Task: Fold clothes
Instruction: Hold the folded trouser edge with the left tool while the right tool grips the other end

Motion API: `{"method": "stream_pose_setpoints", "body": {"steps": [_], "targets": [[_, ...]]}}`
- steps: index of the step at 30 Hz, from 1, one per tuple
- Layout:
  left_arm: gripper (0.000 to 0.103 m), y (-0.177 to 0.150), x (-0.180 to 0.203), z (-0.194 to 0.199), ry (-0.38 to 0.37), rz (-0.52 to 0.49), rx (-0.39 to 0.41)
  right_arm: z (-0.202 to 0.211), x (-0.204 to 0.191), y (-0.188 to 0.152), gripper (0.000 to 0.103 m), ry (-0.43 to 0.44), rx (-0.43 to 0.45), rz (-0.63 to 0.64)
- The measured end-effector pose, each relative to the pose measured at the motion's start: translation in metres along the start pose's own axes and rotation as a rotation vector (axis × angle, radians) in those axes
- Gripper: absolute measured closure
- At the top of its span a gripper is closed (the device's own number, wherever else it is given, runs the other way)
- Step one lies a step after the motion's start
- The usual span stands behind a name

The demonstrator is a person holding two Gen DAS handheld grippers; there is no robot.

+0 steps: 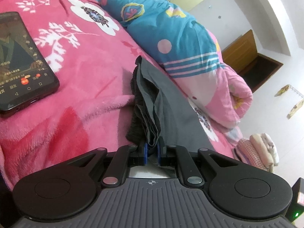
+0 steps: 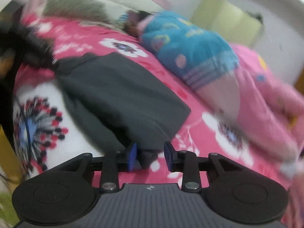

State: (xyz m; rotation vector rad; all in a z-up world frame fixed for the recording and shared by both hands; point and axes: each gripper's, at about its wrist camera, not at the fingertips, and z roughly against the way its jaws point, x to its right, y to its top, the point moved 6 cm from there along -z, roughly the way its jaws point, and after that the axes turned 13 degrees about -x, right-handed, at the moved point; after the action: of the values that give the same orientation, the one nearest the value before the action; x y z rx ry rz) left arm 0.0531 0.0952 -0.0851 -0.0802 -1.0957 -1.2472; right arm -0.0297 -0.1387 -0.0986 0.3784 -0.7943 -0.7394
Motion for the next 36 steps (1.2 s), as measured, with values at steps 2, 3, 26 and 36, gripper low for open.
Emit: {"method": "stream_pose_setpoints", "body": {"steps": [2, 3, 26, 36], "targets": [[0.096, 0.0, 0.001, 0.0, 0.012, -0.009, -0.001, -0.004, -0.005, 0.0, 0.066, -0.041, 0.015, 0.066], [0.096, 0.0, 0.001, -0.001, 0.017, -0.014, -0.002, -0.007, -0.007, 0.001, 0.066, -0.059, 0.021, 0.099], [0.095, -0.004, 0.0, -0.004, 0.028, -0.051, -0.024, 0.009, 0.012, -0.01, 0.093, 0.049, 0.034, -0.104], [0.095, -0.006, -0.001, -0.005, 0.03, -0.053, -0.019, -0.061, 0.113, -0.035, 0.083, 0.612, -0.061, -1.101]]}}
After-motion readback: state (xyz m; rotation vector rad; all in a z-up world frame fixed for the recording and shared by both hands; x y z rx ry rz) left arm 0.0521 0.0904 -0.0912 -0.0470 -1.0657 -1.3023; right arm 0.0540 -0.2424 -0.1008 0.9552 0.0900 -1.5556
